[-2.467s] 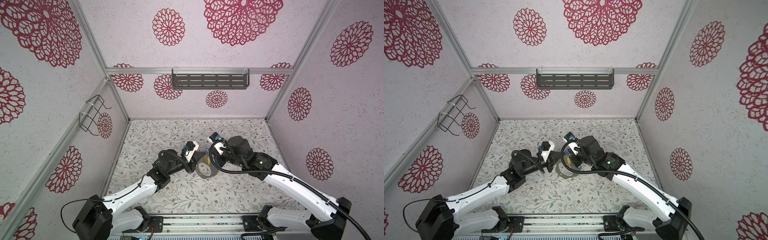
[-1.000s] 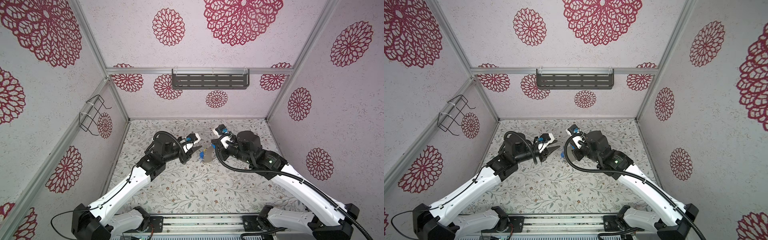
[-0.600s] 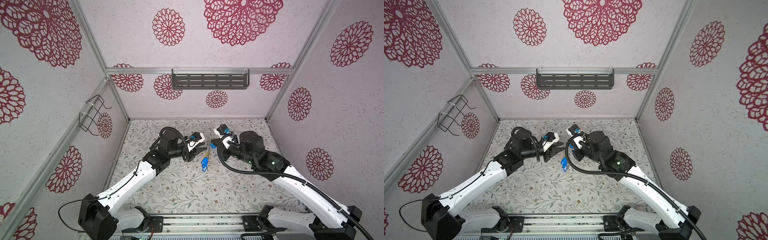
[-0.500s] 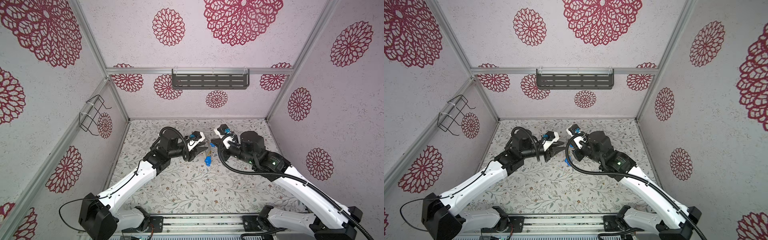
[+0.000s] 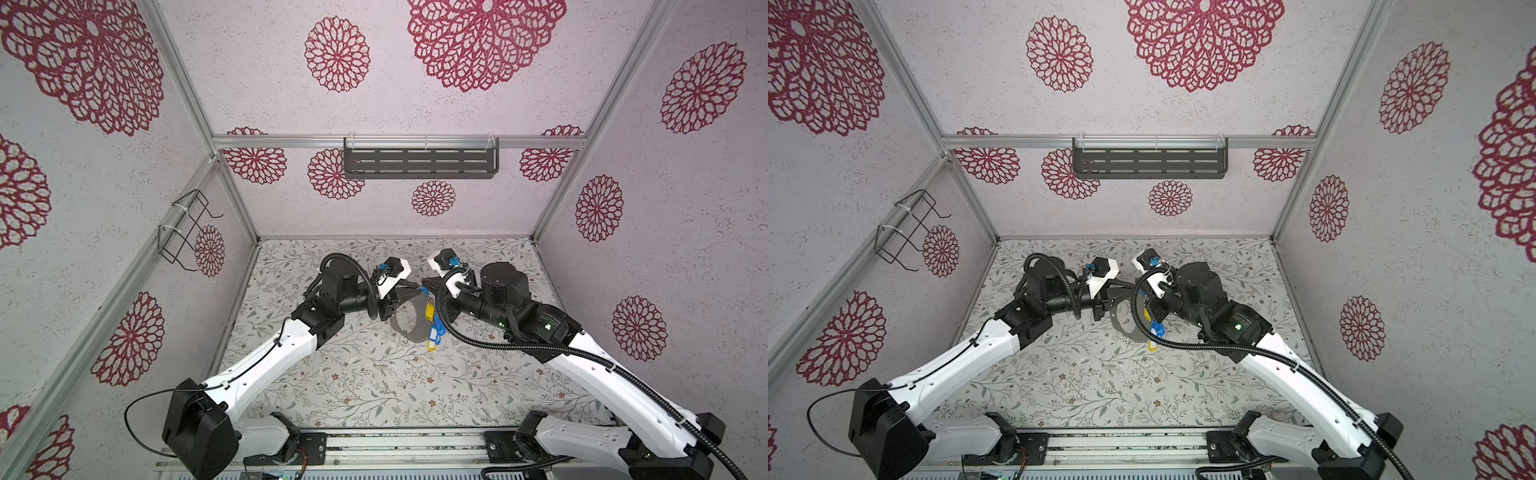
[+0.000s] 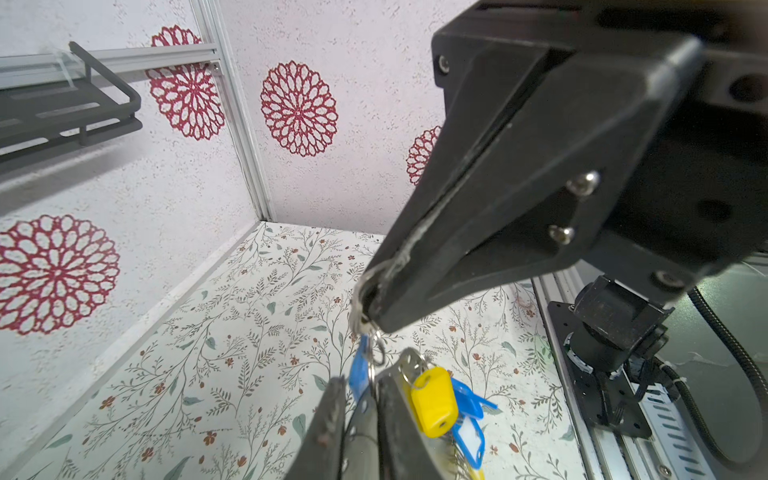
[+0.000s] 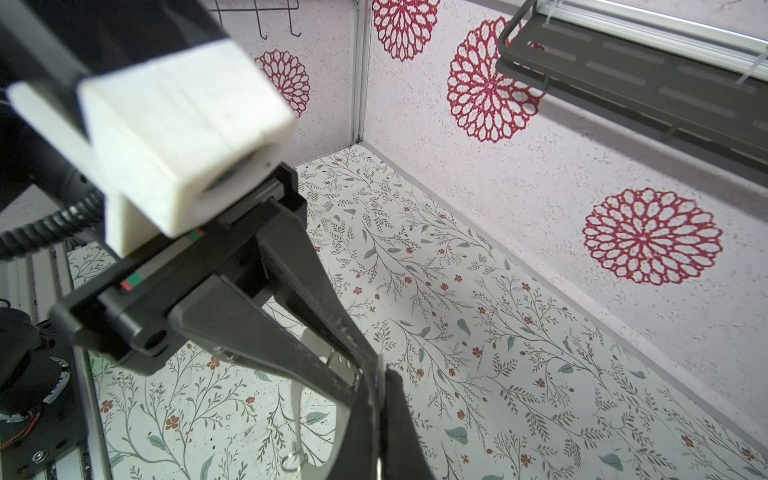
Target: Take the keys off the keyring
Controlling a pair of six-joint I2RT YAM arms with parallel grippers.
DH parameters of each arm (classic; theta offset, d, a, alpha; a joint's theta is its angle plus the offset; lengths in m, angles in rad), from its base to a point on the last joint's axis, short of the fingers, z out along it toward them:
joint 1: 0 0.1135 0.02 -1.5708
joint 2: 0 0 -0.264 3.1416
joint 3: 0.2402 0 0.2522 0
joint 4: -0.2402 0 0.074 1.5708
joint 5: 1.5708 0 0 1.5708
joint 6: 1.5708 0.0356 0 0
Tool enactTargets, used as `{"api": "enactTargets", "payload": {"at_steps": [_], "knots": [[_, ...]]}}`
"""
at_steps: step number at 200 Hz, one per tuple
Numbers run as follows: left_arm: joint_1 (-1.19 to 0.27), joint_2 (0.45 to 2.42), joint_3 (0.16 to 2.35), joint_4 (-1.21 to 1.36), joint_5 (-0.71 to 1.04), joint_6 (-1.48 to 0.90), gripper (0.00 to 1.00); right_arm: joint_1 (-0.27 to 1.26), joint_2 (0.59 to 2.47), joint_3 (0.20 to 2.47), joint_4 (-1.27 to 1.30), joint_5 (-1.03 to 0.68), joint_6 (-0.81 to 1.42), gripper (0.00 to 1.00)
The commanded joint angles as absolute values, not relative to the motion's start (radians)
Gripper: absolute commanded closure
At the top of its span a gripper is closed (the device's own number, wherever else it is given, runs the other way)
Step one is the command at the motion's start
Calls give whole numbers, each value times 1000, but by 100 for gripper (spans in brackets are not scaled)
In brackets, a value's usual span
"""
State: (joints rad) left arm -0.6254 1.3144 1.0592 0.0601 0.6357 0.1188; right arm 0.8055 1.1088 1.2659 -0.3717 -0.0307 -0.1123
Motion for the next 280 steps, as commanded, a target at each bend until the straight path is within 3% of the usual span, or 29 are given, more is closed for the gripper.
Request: {"api": "enactTargets", "payload": {"at_steps": [1, 50, 98, 127, 209, 280], "knots": [[-633, 1314, 1061, 86, 652, 105, 83, 804, 1073, 1275, -305, -28, -106, 100], [-636, 1313, 1065, 81, 646, 105, 87, 803, 1085, 1279, -305, -1, -106, 100], [-645, 1318, 1070, 81, 632, 110, 84, 805, 1098, 1289, -310, 19, -94, 100], [-650, 1328, 1079, 66, 632, 119, 100, 805, 1096, 1289, -315, 20, -92, 100], [-651, 1286, 1070, 40, 580, 119, 100, 805, 1021, 1196, -322, 102, -94, 100], [-638, 1208, 1057, 156, 425, -188, 100, 804, 971, 1122, -301, 98, -70, 100]]}}
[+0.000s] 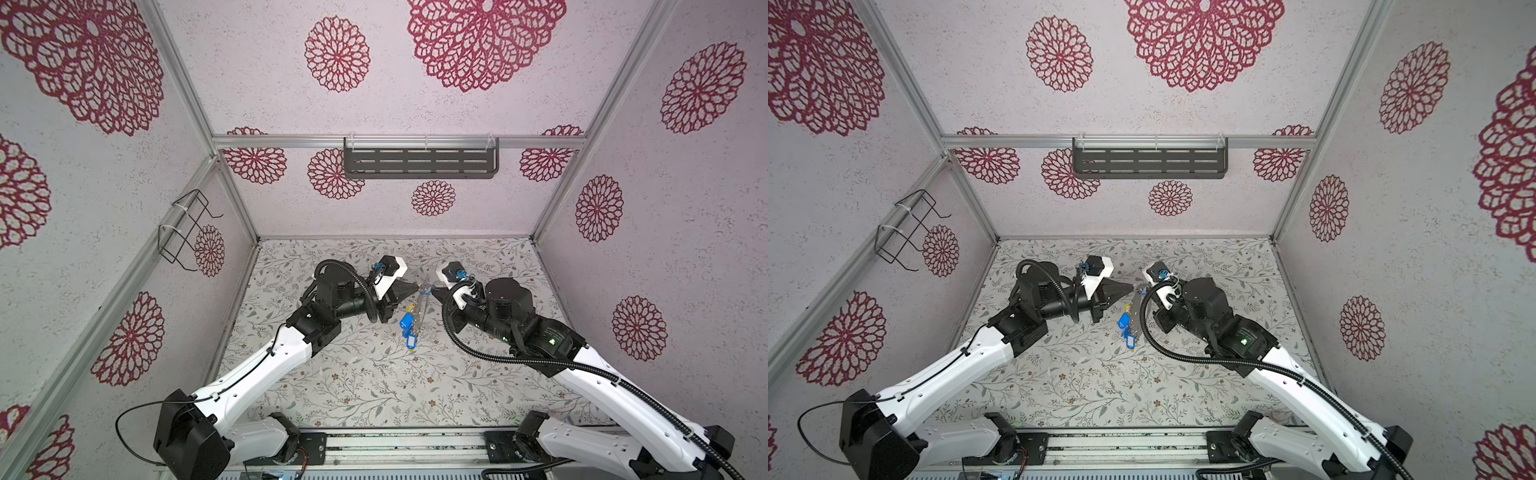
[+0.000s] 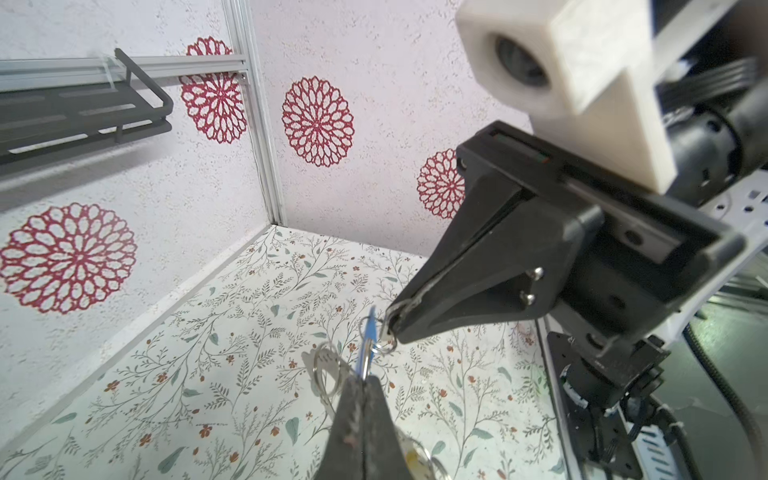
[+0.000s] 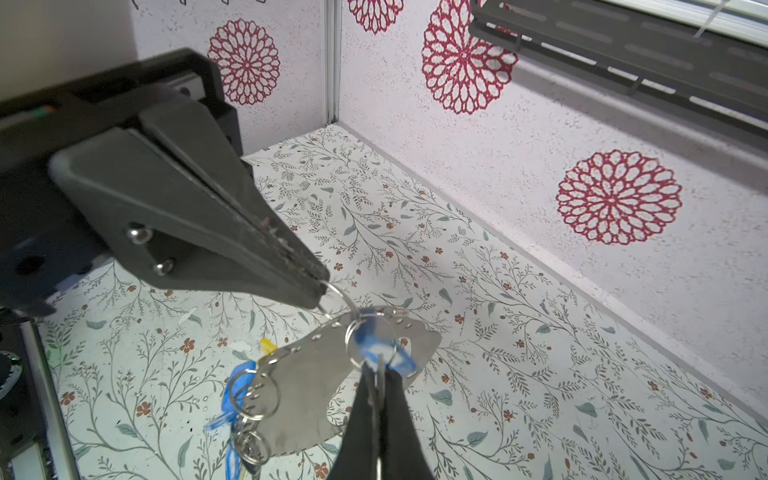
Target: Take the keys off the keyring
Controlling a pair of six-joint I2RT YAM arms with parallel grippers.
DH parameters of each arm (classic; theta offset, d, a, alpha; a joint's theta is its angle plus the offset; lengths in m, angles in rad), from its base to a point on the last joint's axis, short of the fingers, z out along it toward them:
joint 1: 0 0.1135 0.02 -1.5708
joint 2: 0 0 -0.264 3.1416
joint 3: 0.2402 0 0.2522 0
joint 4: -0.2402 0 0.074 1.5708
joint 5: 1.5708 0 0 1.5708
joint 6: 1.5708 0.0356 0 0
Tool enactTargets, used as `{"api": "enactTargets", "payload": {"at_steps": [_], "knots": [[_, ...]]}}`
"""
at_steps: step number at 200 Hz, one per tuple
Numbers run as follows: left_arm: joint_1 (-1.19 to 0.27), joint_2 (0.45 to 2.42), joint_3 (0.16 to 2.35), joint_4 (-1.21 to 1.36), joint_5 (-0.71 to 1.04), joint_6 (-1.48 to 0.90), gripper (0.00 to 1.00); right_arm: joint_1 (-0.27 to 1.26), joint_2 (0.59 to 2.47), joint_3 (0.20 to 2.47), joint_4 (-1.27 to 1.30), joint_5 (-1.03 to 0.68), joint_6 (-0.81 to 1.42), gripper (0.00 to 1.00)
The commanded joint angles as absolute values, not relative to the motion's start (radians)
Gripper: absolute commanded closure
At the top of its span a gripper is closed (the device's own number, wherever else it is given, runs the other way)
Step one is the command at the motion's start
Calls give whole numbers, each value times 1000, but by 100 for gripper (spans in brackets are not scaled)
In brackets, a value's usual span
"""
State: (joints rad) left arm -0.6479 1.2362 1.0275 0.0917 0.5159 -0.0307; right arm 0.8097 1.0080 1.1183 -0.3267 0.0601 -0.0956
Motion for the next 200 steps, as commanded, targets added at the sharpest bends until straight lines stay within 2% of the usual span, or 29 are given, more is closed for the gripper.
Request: {"api": "enactTargets", "payload": {"at_steps": [1, 54, 103, 139, 200], "knots": [[-637, 1208, 1059, 154, 422, -193, 100, 803, 971, 1122, -301, 97, -70, 100], [-638, 1235, 1125, 100, 306, -487, 100, 804, 995, 1145, -291, 75, -71, 100], [-641, 1242, 1096, 167, 246, -730, 100, 804, 1021, 1158, -276, 53, -69, 100], [-653, 1205, 1037, 285, 245, -756, 100, 804, 1035, 1159, -271, 41, -68, 100], [-655, 1198, 1051, 211, 251, -676, 100, 804, 1030, 1150, -269, 69, -72, 100]]}}
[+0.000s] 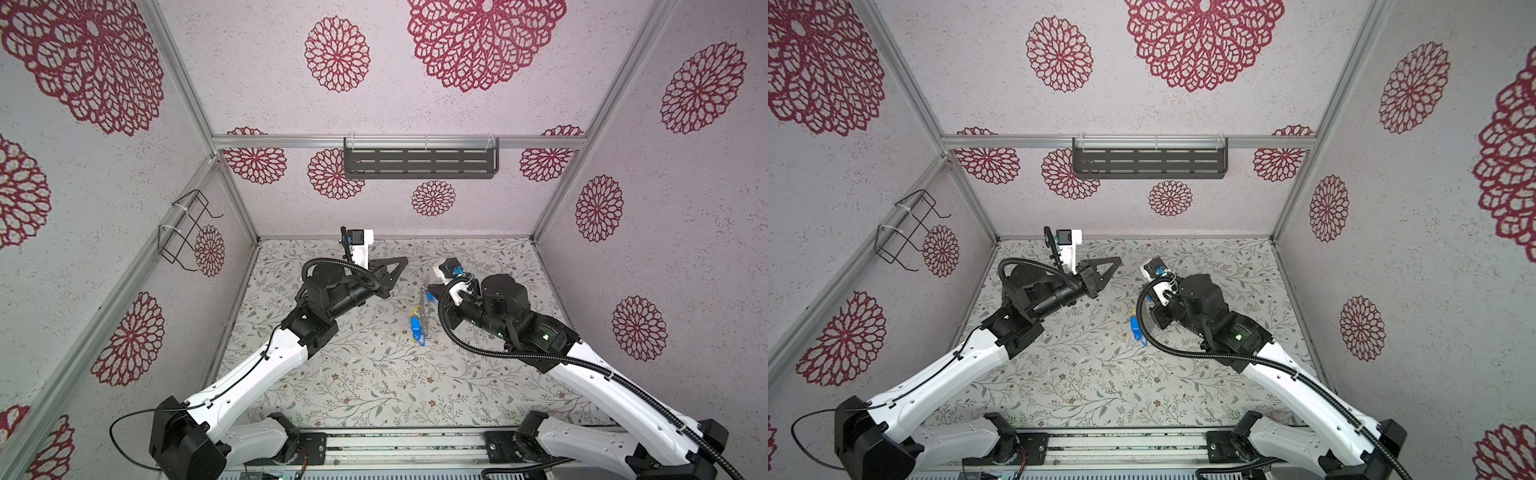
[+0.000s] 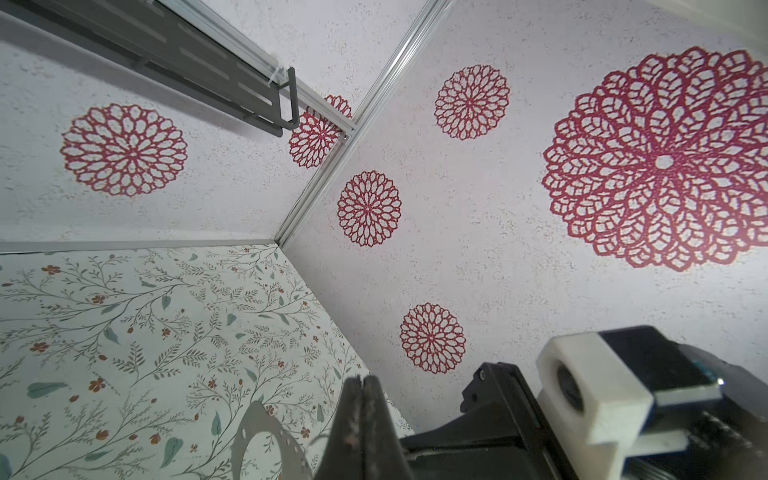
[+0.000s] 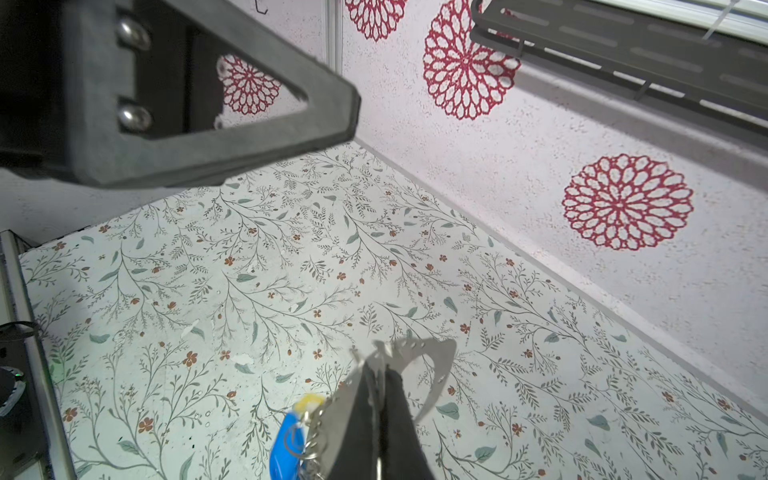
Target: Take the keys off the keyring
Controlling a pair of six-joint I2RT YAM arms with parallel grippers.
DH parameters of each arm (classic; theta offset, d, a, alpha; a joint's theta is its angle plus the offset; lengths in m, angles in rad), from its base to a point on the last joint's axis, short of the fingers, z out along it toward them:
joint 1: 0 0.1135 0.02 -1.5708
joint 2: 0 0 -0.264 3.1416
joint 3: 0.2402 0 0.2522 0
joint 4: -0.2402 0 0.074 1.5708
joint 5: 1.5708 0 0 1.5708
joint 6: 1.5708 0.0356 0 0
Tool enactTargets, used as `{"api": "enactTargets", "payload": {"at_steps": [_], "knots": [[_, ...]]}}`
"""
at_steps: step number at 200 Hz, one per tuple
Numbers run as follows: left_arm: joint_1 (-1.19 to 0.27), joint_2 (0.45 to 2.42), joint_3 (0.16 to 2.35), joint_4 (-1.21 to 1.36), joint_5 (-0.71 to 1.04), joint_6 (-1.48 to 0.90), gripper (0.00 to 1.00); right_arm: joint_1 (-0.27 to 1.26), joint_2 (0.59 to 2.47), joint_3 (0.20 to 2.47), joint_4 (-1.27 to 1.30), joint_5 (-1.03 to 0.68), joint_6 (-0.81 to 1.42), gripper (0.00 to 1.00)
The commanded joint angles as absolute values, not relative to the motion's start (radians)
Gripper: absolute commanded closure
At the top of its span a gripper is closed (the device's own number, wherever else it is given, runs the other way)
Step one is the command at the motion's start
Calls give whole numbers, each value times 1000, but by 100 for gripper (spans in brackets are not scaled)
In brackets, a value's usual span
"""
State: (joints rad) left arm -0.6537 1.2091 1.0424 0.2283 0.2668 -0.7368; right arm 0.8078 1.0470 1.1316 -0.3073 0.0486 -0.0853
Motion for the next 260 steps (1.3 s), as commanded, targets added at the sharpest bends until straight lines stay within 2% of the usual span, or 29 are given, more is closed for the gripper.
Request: {"api": "enactTargets", "payload": {"at_steps": [1, 18, 30, 40, 55, 63, 77, 108, 136, 147, 186, 260], "knots": [[-656, 1198, 1053, 205, 250, -670, 100, 804, 1030, 1150, -270, 69, -71, 100], [-664, 1210, 1062, 132, 242, -564, 100, 803, 1034, 1151, -276, 72, -75, 100], [-665, 1216, 1049, 130, 276, -514, 77, 804, 1034, 1155, -280, 72, -78, 100], [-667, 1219, 1031, 146, 316, -466, 62, 804, 1031, 1155, -281, 72, -77, 100], [-684, 1212, 1000, 166, 364, -335, 47, 804, 1027, 1158, -285, 77, -81, 100], [-698, 1200, 978, 162, 364, -253, 43, 804, 1026, 1161, -288, 79, -82, 100], [-708, 1182, 950, 152, 368, -151, 43, 804, 1025, 1166, -293, 78, -83, 100], [-710, 1179, 968, 29, 423, 10, 62, 803, 1028, 1177, -295, 78, -84, 100], [-712, 1177, 909, 69, 511, 126, 75, 804, 1033, 1188, -293, 68, -82, 100], [-710, 1178, 895, 78, 524, 157, 74, 803, 1034, 1192, -295, 62, -81, 100], [-690, 1209, 928, 34, 532, 213, 60, 803, 1025, 1189, -292, 35, -84, 100], [-658, 1277, 998, 41, 618, 218, 63, 803, 1018, 1190, -287, 2, -80, 100]]}}
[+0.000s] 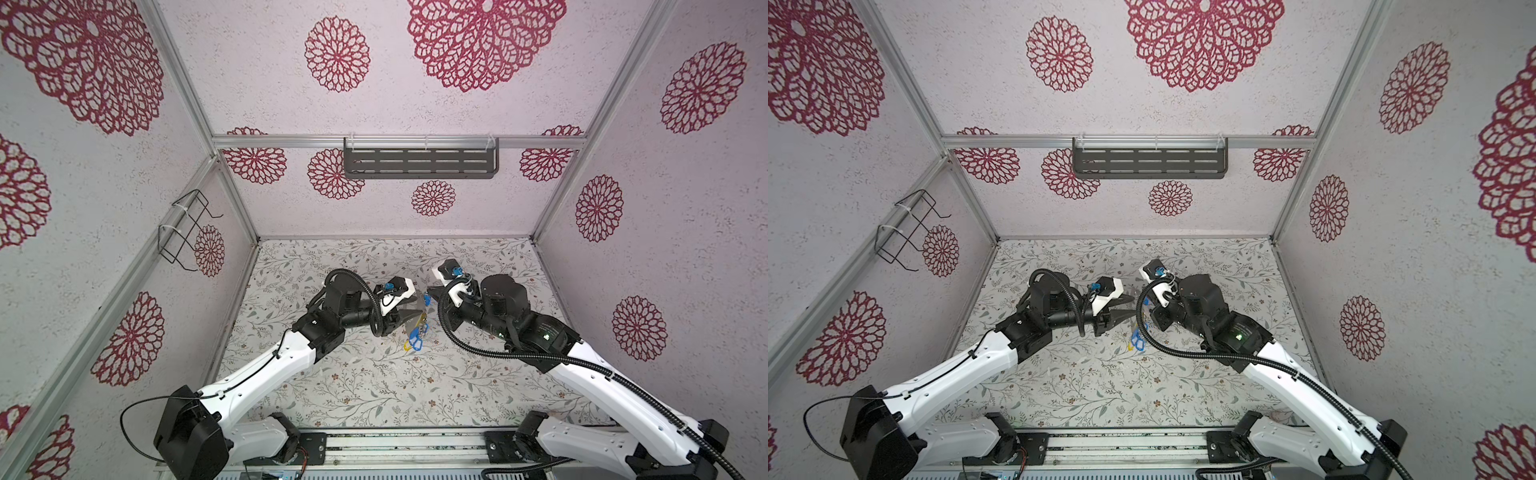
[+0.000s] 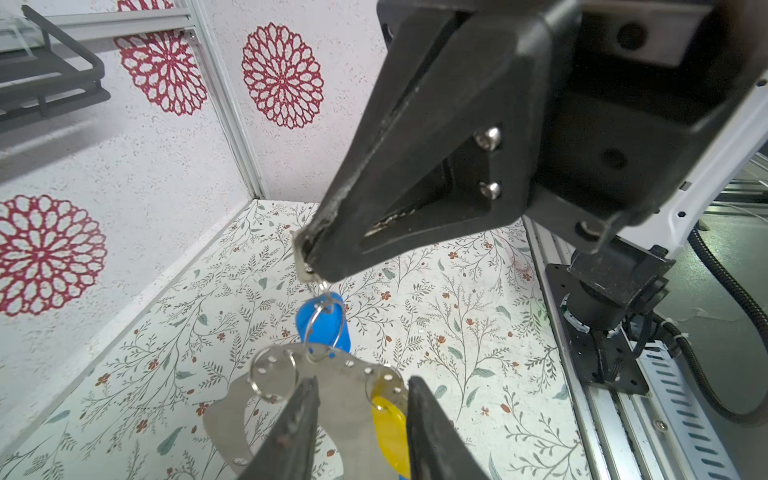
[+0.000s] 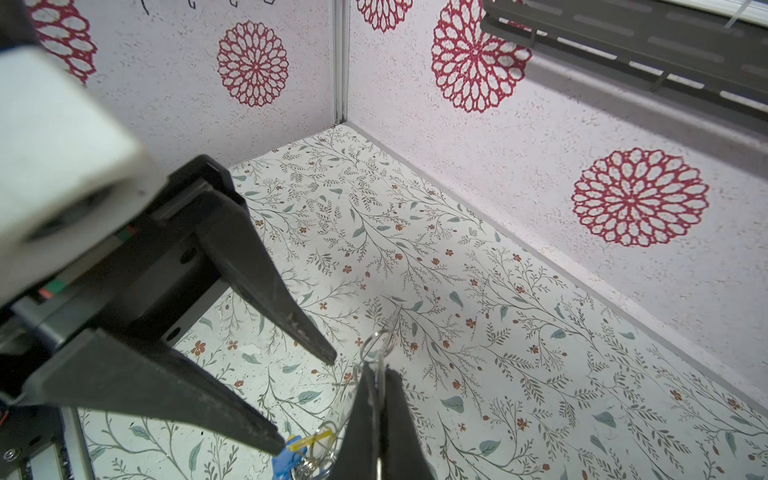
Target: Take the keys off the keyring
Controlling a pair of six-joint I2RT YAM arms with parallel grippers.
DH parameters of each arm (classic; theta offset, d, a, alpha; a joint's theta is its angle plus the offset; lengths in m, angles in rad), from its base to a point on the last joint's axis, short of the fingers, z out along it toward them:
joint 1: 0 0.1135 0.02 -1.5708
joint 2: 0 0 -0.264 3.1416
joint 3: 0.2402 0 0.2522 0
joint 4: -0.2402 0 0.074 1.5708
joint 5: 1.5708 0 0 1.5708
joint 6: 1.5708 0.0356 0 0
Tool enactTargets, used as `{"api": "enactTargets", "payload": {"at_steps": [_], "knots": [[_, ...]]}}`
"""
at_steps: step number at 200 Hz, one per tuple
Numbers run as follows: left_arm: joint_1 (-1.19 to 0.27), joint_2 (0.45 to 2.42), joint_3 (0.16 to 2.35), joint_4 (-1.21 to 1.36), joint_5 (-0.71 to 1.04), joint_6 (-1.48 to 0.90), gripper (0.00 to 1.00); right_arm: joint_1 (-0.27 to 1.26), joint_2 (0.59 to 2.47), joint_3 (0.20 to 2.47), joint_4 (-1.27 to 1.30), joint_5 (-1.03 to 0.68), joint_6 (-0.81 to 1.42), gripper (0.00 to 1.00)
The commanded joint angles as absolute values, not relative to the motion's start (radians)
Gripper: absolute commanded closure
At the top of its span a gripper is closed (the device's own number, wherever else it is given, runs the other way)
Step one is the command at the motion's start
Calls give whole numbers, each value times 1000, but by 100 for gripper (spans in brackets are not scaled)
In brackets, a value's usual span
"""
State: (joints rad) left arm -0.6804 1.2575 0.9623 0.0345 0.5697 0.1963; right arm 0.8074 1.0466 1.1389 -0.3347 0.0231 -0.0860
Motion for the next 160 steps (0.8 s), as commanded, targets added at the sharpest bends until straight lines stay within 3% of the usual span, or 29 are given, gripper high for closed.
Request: {"api": "enactTargets", "payload": {"at_steps": [1, 113, 160], "knots": [[-658, 1277, 998, 41, 619, 218, 63, 804, 1019, 1190, -288, 2, -80, 100], [-632, 1343, 1061, 40, 695, 188, 68, 803, 1010, 1193, -287, -34, -81, 100], [-632, 1354, 1079, 50, 721, 170, 79, 804, 1018, 1199, -288, -25, -84, 100]]}}
